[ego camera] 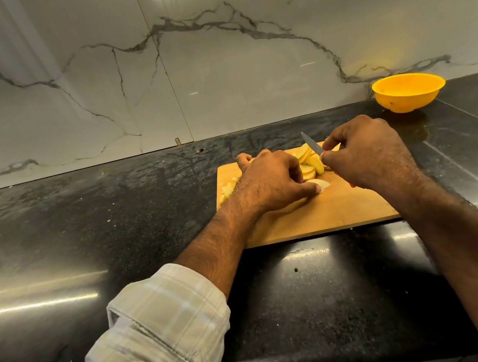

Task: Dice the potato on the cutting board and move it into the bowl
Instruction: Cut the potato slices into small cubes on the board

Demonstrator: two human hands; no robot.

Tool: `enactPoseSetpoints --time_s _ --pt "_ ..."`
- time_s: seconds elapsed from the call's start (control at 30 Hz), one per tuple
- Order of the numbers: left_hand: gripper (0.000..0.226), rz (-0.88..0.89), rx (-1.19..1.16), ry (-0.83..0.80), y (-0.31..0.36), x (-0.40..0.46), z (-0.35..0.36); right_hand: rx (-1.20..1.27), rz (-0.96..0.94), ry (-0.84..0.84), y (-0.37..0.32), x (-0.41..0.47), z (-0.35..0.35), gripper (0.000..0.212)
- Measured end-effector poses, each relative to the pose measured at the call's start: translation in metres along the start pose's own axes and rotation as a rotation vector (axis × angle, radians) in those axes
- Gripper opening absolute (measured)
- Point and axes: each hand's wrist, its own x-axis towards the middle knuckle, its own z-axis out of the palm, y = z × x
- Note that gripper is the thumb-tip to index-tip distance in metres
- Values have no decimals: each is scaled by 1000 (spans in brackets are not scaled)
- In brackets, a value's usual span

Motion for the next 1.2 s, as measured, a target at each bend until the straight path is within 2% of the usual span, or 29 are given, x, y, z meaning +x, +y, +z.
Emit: enactPoseSetpoints --time_s 0.23,0.57,0.63,0.77,0.87,1.03,1.2 --pt "21 -57 -79 -85 5 1 -4 14 -19 -44 -4 -5 -1 24" --pt "15 -12 -183 -129 0 -2 -13 23 -8 -70 -8 -8 -7 26" --pt "19 -27 -258 -76 -12 -1 -18 24 -17 -102 -11 -11 -8 26" --pt "26 -96 -397 170 -44 0 -32 12 -82 -213 -25 -24 1 25" --pt "31 -125 -445 277 -55 2 -38 -122 -155 -244 -38 -35 16 31" --pt "32 -129 -464 172 -41 4 -24 -260 -119 -313 -44 -42 14 32" --pt "25 -125 -399 69 -27 3 -15 -244 -4 -397 -37 -38 -3 30"
